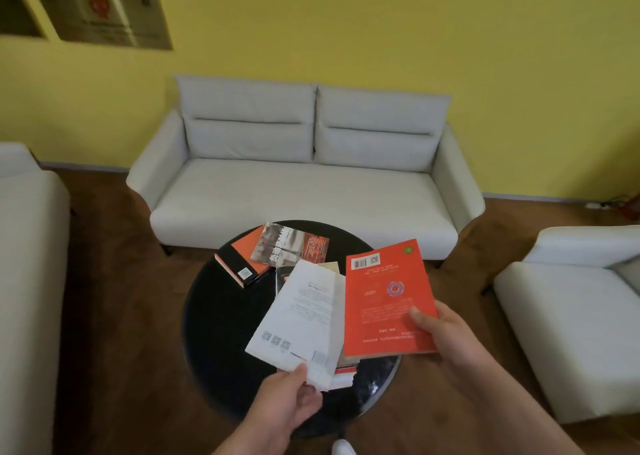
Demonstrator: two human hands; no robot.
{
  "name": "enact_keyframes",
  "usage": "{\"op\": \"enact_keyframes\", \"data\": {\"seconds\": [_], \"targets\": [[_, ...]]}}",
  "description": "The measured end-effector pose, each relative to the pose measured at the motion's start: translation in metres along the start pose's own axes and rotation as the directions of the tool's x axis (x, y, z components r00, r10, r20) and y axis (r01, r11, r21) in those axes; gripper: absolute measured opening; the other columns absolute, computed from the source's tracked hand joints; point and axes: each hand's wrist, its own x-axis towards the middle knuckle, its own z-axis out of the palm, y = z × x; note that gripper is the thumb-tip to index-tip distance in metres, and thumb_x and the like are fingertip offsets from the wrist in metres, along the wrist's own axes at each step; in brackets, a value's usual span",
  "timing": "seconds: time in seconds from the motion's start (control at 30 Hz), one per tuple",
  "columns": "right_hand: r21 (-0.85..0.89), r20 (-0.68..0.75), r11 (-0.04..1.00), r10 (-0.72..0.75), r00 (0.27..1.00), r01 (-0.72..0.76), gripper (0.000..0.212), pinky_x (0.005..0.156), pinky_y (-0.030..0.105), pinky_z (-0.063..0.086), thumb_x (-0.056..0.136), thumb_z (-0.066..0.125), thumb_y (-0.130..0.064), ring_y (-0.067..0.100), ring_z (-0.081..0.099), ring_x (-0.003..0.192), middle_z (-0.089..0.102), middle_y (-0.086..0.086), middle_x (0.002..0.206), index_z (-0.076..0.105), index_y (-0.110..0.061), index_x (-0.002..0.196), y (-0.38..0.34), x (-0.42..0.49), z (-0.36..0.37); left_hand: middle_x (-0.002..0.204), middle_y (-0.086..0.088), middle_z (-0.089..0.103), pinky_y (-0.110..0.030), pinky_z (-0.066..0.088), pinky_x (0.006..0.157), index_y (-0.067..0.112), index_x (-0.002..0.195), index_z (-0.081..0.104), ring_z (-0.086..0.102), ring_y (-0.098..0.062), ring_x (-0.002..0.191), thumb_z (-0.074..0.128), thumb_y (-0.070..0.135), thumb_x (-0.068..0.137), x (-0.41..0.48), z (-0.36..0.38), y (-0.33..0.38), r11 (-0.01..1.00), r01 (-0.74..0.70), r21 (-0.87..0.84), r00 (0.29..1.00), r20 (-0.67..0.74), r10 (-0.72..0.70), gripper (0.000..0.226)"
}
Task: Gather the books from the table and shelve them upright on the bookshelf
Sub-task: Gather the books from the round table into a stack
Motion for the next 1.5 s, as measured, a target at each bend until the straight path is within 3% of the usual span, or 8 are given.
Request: {"op": "enact_keyframes", "data": {"seconds": [0.1, 0.2, 0.3, 0.4, 0.6, 0.9, 1.3, 1.5], "targets": [[0.022, 0.037, 1.0, 0.017, 0.999, -0.018, 0.024, 0.098, 0.054, 0.056, 0.098, 0.062, -0.033, 0.027, 0.077, 0.096, 0.08, 0.006, 0.103, 0.06, -0.021, 0.119, 0.008, 0.002, 0.009, 0.094, -0.017, 0.07, -0.034, 0.061, 0.064, 0.01, 0.106, 0.064, 0.07, -0.026, 0.075, 0.06, 0.027, 0.097, -0.002, -0.011, 0.003, 0.897, -0.008, 0.442, 0.995, 0.091, -0.036, 0.02], [0.022, 0.074, 0.998, 0.062, 0.995, -0.064, 0.023, 0.093, 0.052, 0.058, 0.099, 0.062, -0.03, 0.028, 0.077, 0.095, 0.08, 0.006, 0.103, 0.06, -0.02, 0.12, 0.016, 0.003, 0.02, 0.069, -0.008, 0.066, -0.03, 0.052, 0.053, 0.009, 0.083, 0.071, 0.061, -0.019, 0.057, 0.06, 0.015, 0.093, 0.007, -0.034, 0.018, 0.823, -0.213, 0.527, 0.966, -0.012, 0.258, 0.016], [-0.069, 0.108, 0.993, 0.1, 0.989, -0.093, 0.042, 0.093, 0.052, 0.058, 0.09, 0.072, -0.042, 0.028, 0.076, 0.097, 0.079, 0.006, 0.106, 0.06, -0.018, 0.122, 0.03, 0.006, 0.035, 0.1, -0.004, 0.07, -0.037, 0.055, 0.083, 0.015, 0.098, 0.071, 0.067, -0.019, 0.092, 0.062, 0.018, 0.093, 0.023, -0.047, 0.038, 0.653, -0.297, 0.697, 0.83, -0.15, 0.538, 0.011], [-0.212, 0.178, 0.972, 0.14, 0.974, -0.1, 0.063, 0.1, 0.047, 0.055, 0.079, 0.073, -0.059, 0.022, 0.075, 0.102, 0.078, 0.002, 0.111, 0.063, -0.016, 0.124, 0.045, 0.018, 0.049, 0.145, -0.003, 0.053, -0.036, 0.044, 0.106, 0.018, 0.143, 0.049, 0.054, -0.021, 0.13, 0.059, 0.031, 0.097, 0.04, -0.046, 0.042, 0.633, -0.288, 0.718, 0.895, -0.034, 0.445, 0.049], [-0.276, 0.178, 0.951, 0.192, 0.965, -0.138, 0.039, 0.098, 0.043, 0.055, 0.097, 0.06, -0.044, 0.019, 0.075, 0.1, 0.077, 0.0, 0.111, 0.059, -0.016, 0.124, 0.045, 0.034, 0.066, 0.091, -0.005, 0.069, -0.042, 0.053, 0.084, 0.007, 0.095, 0.063, 0.067, -0.019, 0.086, 0.048, 0.047, 0.099, 0.05, -0.037, 0.028, 0.555, -0.314, 0.771, 0.889, 0.032, 0.458, 0.043], [-0.008, 0.179, 0.96, 0.277, 0.944, -0.28, 0.032, 0.096, 0.052, 0.057, 0.107, 0.042, -0.041, 0.026, 0.076, 0.1, 0.075, 0.004, 0.115, 0.05, -0.033, 0.137, 0.033, 0.06, 0.087, 0.115, -0.006, 0.073, -0.044, 0.06, 0.084, 0.039, 0.135, 0.041, 0.075, -0.025, 0.1, 0.043, 0.037, 0.105, 0.051, -0.007, 0.053, 0.957, -0.222, 0.184, 0.964, 0.192, 0.187, 0.03], [0.057, 0.34, 0.955, 0.256, 0.905, -0.292, 0.04, 0.096, 0.054, 0.057, 0.105, 0.042, -0.009, 0.029, 0.074, 0.105, 0.077, 0.006, 0.113, 0.054, -0.035, 0.133, 0.033, 0.069, 0.087, 0.114, -0.014, 0.073, -0.05, 0.06, 0.08, 0.038, 0.14, 0.043, 0.075, -0.033, 0.096, 0.044, 0.02, 0.105, 0.07, -0.004, 0.047, 0.981, -0.187, 0.045, 0.972, 0.153, 0.178, 0.04], [0.057, 0.297, 0.976, 0.185, 0.937, -0.211, 0.04, 0.073, 0.041, 0.062, 0.102, 0.046, -0.007, 0.027, 0.075, 0.098, 0.074, 0.007, 0.113, 0.055, -0.035, 0.128, 0.015, 0.069, 0.1, 0.114, -0.01, 0.073, -0.045, 0.062, 0.073, 0.044, 0.136, 0.043, 0.076, -0.029, 0.093, 0.045, 0.022, 0.105, 0.075, -0.002, 0.054, 0.95, -0.302, 0.081, 0.946, 0.15, 0.288, 0.038]]}}
